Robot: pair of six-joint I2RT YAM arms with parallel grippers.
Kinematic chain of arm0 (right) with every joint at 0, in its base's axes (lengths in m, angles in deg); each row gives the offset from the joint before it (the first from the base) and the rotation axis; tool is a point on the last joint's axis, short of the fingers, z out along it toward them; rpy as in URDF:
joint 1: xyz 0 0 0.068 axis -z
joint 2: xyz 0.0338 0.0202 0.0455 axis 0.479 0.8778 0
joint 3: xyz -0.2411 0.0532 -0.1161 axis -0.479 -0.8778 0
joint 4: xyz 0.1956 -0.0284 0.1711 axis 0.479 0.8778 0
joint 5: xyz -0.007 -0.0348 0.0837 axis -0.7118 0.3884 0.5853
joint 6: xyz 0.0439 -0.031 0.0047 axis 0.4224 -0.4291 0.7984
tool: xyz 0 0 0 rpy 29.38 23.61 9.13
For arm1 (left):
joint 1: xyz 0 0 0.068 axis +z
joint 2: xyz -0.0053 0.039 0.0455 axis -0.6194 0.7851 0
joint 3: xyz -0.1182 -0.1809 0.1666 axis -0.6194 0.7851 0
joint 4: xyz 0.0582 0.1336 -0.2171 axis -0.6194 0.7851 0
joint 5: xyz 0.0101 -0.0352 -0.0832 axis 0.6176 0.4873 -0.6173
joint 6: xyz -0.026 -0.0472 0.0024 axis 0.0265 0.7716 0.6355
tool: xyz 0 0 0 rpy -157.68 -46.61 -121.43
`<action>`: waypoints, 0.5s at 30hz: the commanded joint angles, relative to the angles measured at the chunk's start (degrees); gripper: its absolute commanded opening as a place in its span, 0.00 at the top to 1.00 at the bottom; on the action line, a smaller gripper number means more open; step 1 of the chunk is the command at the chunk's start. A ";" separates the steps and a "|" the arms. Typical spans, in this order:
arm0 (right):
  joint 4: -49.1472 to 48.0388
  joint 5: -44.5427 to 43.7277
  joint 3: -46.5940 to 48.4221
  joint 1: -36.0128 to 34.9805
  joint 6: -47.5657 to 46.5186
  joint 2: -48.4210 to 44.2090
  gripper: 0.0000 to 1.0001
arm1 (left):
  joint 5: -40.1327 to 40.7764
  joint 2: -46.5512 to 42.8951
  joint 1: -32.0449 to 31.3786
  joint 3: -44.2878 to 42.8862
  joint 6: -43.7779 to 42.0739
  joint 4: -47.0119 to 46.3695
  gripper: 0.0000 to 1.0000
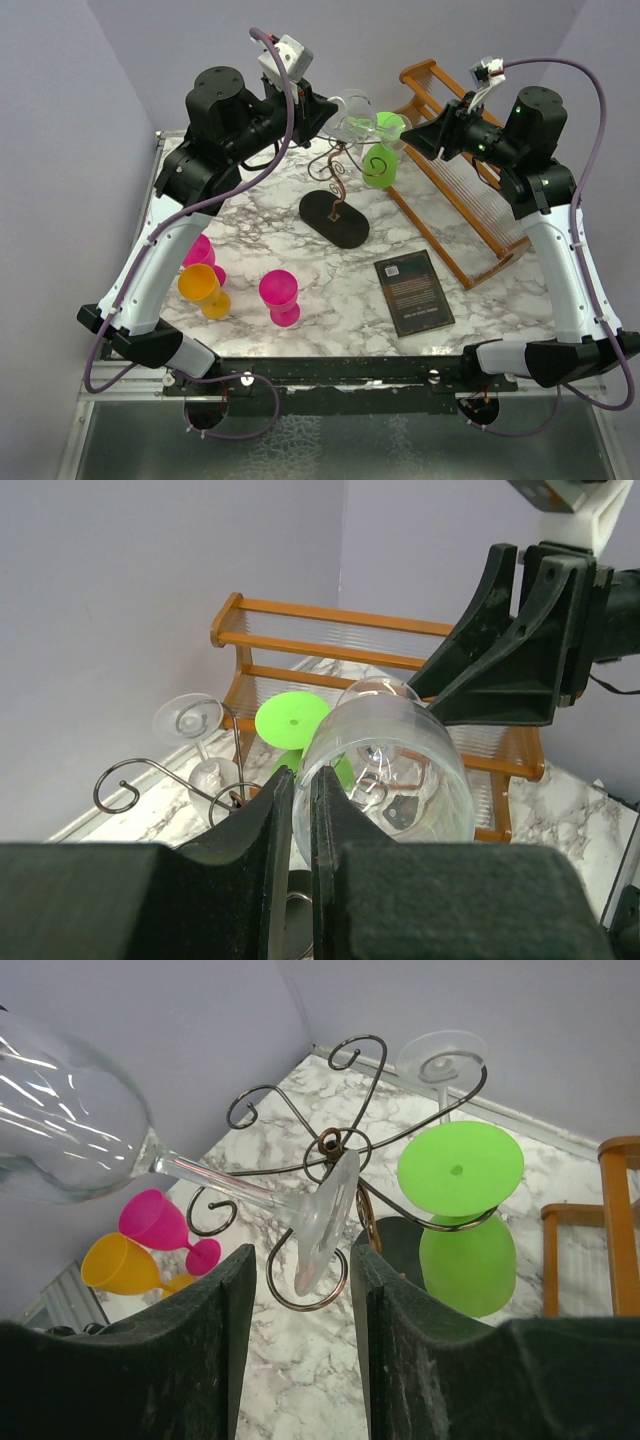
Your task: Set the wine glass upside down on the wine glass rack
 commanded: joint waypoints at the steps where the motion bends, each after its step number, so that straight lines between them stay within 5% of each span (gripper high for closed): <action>1: -3.46 0.17 -1.93 0.22 3.29 -0.40 0.59 | 1.50 -0.59 0.05 -2.22 1.22 -4.68 1.00; 15: -7.64 4.70 -4.67 0.23 7.08 0.91 0.73 | 0.05 -0.57 0.14 -2.74 2.43 -4.83 1.00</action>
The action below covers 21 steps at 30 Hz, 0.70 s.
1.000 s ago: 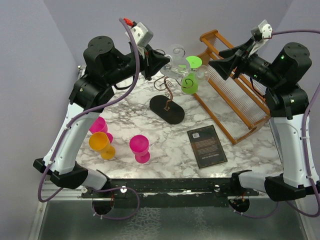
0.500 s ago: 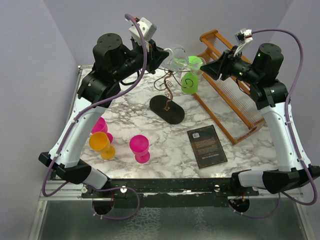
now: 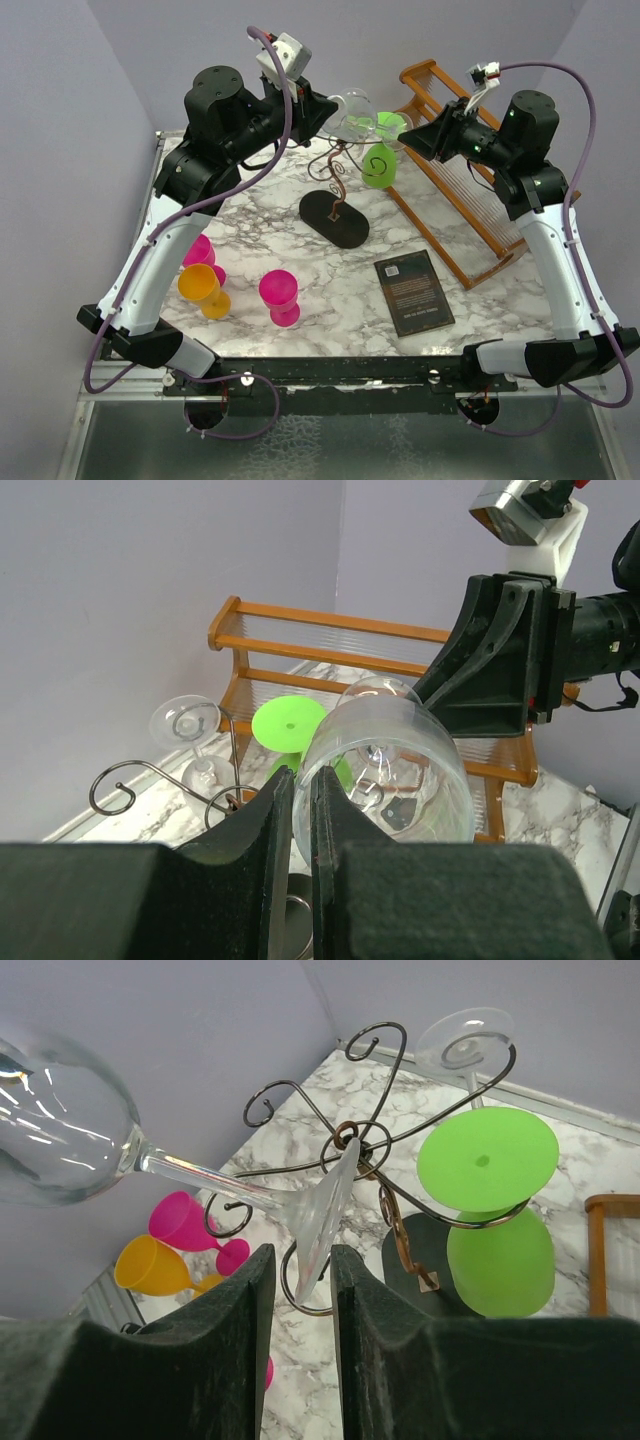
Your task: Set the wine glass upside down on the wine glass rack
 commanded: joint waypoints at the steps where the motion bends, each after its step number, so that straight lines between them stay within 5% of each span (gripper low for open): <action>1: -3.58 2.80 -0.65 0.22 2.03 0.78 0.74 | -0.19 -0.60 0.12 -2.54 1.54 -4.47 1.00; 9: -3.95 0.15 -0.65 0.26 1.93 0.60 0.98 | -0.41 -1.20 0.12 -1.28 1.59 -4.57 1.00; 12: -3.78 -1.29 -0.50 0.62 1.37 0.37 0.99 | -0.91 -1.54 0.18 -0.49 1.87 -4.57 1.00; 21: -2.80 -3.35 0.49 2.66 -1.21 -0.03 0.99 | -0.95 -3.08 0.63 2.07 2.18 -4.15 0.66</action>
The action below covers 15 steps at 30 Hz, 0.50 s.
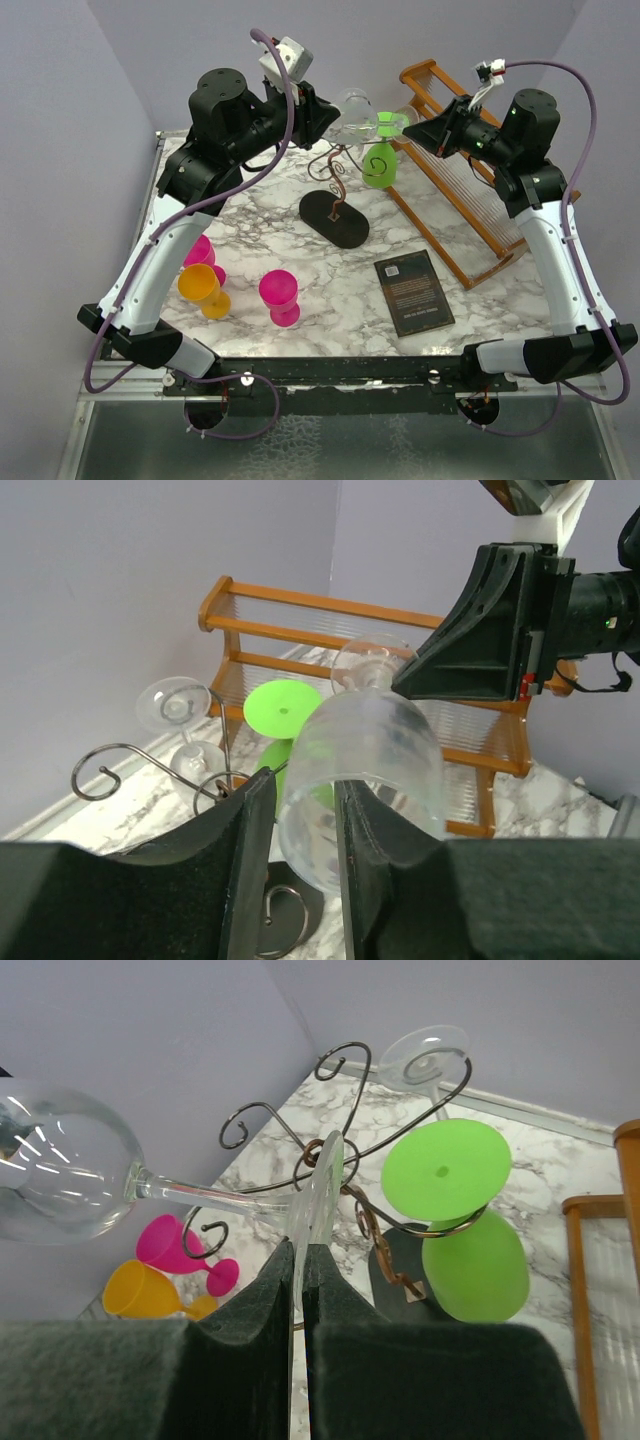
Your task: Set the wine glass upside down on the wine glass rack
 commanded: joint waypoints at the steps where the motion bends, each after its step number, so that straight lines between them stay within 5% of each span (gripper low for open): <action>1: -0.10 -2.73 1.29 1.13 -4.17 -0.82 0.99 | -0.02 -3.13 0.58 0.49 1.00 -4.00 0.61; 15: 7.08 -8.19 8.35 1.21 -24.50 -3.04 0.99 | 16.30 -9.77 1.11 2.55 -11.43 0.62 0.16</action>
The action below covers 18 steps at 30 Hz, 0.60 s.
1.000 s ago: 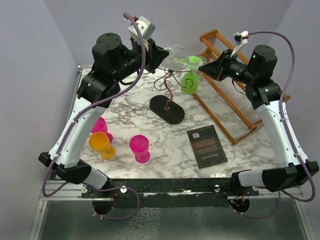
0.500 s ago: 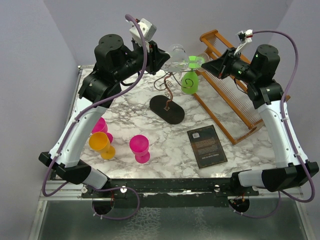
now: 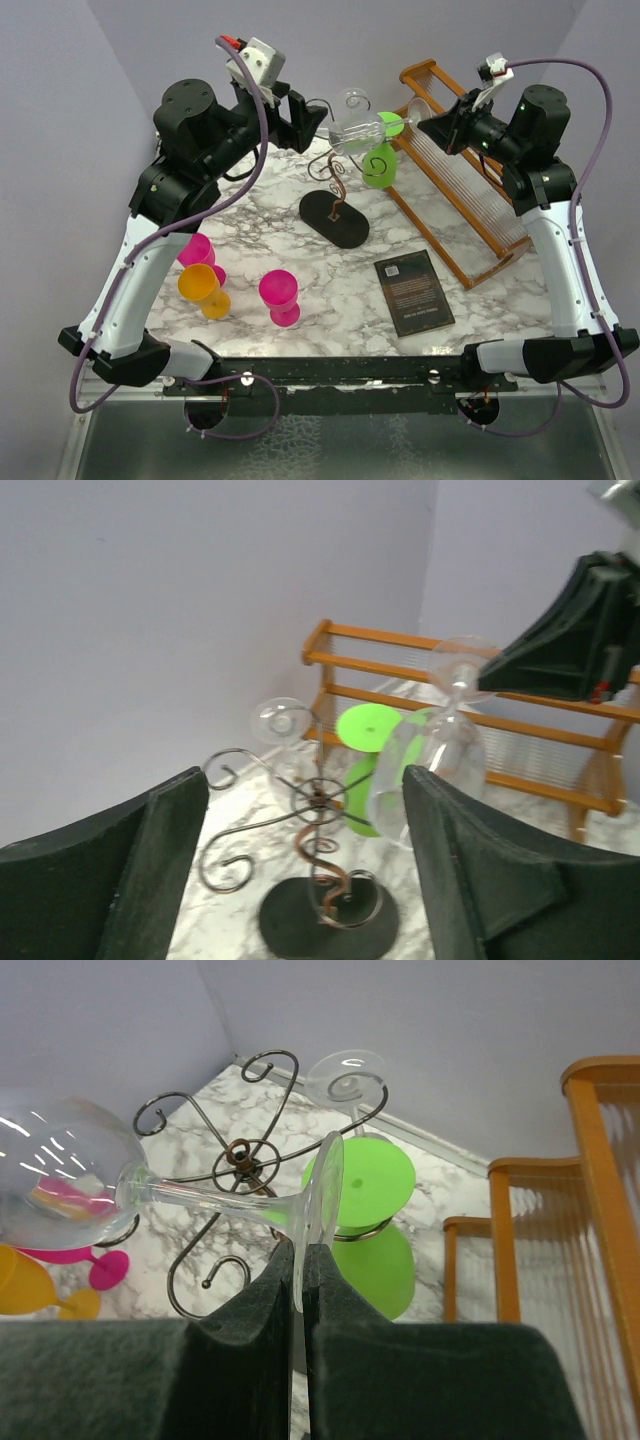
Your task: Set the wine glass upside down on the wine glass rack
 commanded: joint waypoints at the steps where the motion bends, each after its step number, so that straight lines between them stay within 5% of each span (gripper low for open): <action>1: 2.98 -3.64 5.26 0.01 -9.40 -2.84 0.99 | 8.79 -3.43 0.38 0.36 -6.85 1.57 0.13; 7: 11.52 -1.03 8.06 -0.01 -23.69 -4.34 0.99 | 15.18 -6.12 0.37 3.51 -12.63 2.81 0.03; 18: 26.48 2.72 5.60 -0.01 -53.64 -8.38 0.99 | 16.41 -6.02 0.47 6.85 -14.64 2.11 0.02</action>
